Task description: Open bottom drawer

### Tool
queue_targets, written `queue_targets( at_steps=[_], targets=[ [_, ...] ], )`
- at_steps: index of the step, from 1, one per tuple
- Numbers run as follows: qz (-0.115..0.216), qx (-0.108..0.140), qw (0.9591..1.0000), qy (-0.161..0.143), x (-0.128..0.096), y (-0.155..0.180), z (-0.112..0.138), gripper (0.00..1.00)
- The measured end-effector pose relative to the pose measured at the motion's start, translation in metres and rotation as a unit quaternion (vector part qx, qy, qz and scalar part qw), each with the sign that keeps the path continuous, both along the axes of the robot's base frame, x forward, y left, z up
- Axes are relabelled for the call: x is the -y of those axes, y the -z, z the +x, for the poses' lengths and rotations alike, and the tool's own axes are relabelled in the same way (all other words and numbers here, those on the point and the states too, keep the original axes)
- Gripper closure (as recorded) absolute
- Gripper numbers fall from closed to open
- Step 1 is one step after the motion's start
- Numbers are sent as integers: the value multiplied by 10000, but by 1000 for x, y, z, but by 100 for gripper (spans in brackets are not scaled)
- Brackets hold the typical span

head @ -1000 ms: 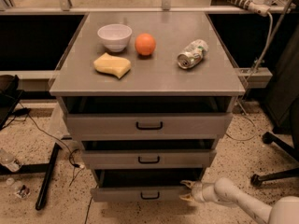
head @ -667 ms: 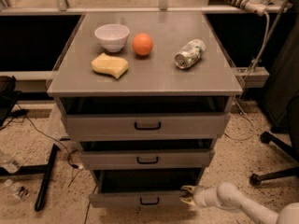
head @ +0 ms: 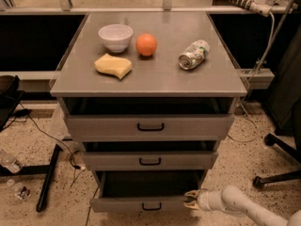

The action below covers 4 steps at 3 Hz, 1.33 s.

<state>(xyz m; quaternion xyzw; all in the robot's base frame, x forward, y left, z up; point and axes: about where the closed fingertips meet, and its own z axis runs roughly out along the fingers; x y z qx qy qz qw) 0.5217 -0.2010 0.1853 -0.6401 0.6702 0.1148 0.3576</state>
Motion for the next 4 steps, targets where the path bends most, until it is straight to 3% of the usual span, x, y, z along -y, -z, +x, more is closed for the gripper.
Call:
queue_targets(
  at_steps=[3, 4],
  targets=[
    [55, -57, 10000, -45, 1, 2, -4, 34],
    [355, -218, 9990, -177, 9, 15, -40, 11]
  ],
)
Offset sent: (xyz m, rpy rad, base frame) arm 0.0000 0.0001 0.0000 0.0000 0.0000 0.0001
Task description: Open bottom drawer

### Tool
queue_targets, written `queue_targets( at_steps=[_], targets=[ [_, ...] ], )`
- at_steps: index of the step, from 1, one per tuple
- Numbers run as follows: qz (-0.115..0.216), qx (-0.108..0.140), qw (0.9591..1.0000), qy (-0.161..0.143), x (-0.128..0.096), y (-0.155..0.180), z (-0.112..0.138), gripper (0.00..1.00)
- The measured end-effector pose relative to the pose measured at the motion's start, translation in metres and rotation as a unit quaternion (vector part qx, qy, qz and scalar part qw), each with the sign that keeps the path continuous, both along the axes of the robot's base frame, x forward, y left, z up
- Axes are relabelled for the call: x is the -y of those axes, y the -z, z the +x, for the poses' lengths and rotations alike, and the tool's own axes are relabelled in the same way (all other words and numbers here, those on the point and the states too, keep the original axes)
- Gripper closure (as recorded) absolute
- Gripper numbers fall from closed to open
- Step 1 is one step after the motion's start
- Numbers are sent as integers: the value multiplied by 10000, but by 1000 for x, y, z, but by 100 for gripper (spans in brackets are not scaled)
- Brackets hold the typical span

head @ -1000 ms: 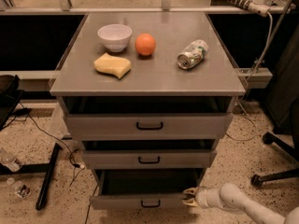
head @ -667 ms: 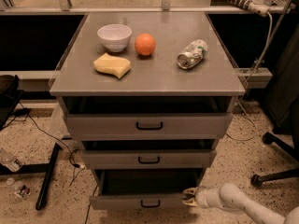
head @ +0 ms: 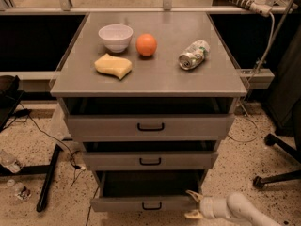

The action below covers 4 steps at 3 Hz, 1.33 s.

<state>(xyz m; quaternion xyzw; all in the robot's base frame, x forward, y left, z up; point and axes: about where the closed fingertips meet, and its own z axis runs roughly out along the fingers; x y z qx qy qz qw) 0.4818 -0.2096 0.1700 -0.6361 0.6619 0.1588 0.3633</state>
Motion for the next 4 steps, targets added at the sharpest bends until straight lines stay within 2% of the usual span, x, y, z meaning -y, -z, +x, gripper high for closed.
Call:
queue_targets(
  at_steps=[1, 2, 3, 4],
  targets=[
    [16, -9, 10000, -13, 0, -3, -4, 16],
    [16, -10, 10000, -13, 0, -3, -4, 39],
    [88, -50, 9999, -63, 9, -1, -44, 62],
    [88, -50, 9999, -63, 9, -8, -44, 85]
  ],
)
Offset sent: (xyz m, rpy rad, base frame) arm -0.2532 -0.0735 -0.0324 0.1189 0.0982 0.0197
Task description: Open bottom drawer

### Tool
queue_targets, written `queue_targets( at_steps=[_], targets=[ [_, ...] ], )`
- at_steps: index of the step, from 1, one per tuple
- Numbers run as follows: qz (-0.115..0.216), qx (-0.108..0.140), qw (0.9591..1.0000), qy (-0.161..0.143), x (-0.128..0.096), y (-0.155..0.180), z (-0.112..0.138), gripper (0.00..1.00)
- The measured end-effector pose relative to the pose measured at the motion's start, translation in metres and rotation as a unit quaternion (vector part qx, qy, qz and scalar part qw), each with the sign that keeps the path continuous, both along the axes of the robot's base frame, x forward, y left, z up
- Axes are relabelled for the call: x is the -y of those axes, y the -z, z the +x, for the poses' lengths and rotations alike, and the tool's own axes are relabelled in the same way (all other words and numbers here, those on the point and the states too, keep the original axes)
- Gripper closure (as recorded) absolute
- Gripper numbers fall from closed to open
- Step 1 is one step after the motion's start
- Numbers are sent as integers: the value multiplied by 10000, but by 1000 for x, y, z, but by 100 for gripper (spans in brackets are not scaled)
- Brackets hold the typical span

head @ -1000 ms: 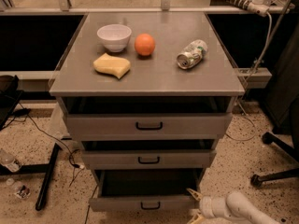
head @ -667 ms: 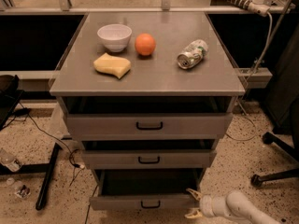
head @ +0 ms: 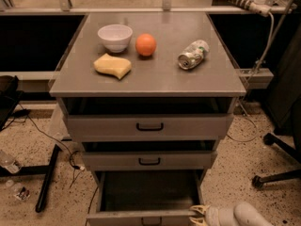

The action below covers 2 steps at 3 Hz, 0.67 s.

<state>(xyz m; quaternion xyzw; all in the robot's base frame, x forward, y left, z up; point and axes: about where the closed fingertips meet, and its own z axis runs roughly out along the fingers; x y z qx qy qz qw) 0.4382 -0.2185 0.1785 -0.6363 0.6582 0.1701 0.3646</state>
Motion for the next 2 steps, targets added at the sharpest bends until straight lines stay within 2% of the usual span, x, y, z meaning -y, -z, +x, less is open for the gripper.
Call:
queue_targets(
  at_steps=[1, 2],
  targets=[
    [0, 0, 10000, 0, 0, -4, 0, 100],
    [15, -5, 10000, 8, 4, -4, -12, 100]
  ],
)
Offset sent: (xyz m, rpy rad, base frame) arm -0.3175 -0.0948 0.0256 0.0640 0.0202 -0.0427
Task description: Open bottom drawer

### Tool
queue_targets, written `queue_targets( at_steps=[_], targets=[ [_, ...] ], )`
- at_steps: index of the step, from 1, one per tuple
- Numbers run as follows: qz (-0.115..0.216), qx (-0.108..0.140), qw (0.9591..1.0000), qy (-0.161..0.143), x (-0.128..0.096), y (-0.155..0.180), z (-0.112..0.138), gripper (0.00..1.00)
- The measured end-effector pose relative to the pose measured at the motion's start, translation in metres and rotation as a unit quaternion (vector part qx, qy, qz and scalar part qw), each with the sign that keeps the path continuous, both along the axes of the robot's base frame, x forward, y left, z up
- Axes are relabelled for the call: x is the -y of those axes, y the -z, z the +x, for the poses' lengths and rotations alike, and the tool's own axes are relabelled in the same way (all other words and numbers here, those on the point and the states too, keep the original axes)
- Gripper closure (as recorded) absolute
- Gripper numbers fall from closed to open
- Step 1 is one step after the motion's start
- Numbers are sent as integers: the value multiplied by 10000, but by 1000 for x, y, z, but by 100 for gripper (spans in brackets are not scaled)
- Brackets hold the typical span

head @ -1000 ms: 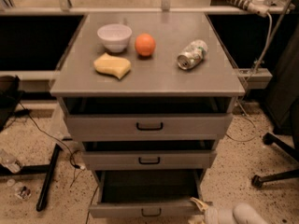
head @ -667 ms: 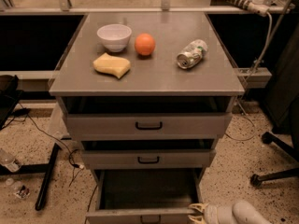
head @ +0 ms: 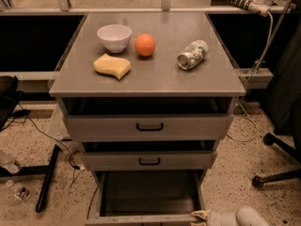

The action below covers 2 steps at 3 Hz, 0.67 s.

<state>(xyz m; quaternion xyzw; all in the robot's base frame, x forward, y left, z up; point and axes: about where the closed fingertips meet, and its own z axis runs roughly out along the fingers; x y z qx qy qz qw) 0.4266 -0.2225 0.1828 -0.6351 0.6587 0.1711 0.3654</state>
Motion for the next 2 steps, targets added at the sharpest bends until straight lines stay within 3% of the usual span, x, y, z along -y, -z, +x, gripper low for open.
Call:
queue_targets(
  at_steps=[2],
  targets=[
    [2, 0, 10000, 0, 1, -1, -3, 57]
  ],
)
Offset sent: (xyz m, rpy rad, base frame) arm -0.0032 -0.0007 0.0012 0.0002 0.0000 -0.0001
